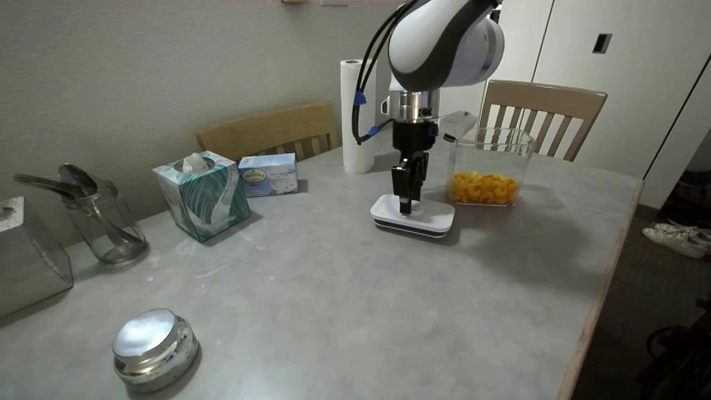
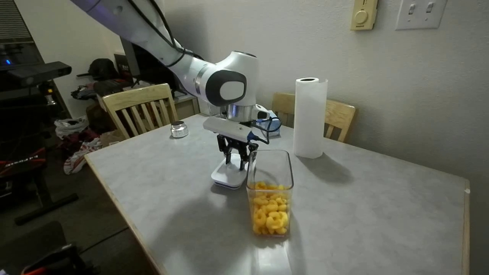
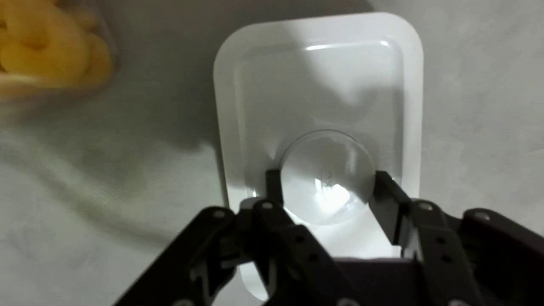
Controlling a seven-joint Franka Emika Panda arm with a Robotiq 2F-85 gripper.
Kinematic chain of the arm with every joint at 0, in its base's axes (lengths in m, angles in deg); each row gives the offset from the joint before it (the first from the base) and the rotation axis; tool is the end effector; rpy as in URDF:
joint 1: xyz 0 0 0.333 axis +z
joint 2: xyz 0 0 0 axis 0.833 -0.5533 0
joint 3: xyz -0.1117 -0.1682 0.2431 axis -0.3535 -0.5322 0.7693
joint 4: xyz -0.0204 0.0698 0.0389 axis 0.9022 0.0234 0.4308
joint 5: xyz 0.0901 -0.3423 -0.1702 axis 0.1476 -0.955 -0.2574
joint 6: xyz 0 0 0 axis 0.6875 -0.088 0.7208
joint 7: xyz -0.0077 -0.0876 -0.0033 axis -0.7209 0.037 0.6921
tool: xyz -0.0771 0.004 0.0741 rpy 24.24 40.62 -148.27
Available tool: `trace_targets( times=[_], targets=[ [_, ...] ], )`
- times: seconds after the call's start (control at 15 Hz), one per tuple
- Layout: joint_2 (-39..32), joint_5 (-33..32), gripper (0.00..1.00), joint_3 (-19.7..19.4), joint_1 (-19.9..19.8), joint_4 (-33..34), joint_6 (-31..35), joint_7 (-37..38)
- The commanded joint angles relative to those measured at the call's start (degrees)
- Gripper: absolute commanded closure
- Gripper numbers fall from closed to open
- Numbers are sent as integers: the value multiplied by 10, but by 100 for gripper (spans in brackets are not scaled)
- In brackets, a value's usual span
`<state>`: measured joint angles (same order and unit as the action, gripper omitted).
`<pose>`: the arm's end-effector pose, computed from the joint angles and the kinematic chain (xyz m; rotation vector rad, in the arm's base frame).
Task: Open the container lid
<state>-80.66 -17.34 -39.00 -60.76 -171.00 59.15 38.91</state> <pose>0.6675 -0.0130 0.1782 -2.9863 -0.4667 0.1357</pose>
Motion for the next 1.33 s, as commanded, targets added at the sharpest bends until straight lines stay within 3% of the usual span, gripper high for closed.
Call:
trace_targets(
  times=[0.0,0.13,0.2,0.33,0.47,0.87,1.27],
  targets=[
    [-17,-23,71,4,4,25,-8,5],
    [-18,-36,71,1,6,28,-8,1],
    [-14,-38,21,4,2,29,-15,-6],
    [-5,-39,16,11,-7,28,-28,-24],
    [17,-32,0,19,-19,23,-41,-53],
    [105,36,0,59,-75,6,-98,-181],
    [182,126,0,47,-89,14,-219,-279]
  ],
)
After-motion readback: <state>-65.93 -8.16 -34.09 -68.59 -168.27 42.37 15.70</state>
